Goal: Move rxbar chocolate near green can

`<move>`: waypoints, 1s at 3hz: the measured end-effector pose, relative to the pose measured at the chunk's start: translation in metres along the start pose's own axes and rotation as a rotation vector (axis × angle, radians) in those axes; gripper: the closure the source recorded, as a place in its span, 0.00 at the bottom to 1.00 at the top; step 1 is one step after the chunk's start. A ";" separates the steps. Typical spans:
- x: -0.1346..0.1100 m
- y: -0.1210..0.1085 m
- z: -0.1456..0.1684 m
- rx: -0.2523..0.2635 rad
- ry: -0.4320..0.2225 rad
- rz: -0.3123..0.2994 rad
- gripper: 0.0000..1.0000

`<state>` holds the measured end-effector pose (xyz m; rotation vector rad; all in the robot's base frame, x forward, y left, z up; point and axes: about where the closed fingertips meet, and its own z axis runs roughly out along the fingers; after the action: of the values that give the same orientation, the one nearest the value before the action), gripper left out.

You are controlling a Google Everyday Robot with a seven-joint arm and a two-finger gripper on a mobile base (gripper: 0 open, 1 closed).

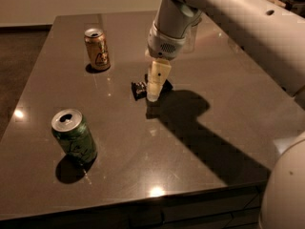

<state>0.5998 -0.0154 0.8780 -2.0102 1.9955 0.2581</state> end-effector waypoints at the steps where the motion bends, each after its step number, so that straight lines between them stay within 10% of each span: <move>1: 0.014 -0.005 0.010 -0.017 0.027 -0.007 0.00; 3: 0.027 -0.005 0.028 -0.061 0.086 -0.040 0.49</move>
Offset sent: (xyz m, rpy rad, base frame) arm 0.0077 -0.0250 -0.0440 -0.1340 0.0510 0.0643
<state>0.6079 -0.0315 0.8431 -2.1308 2.0185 0.2300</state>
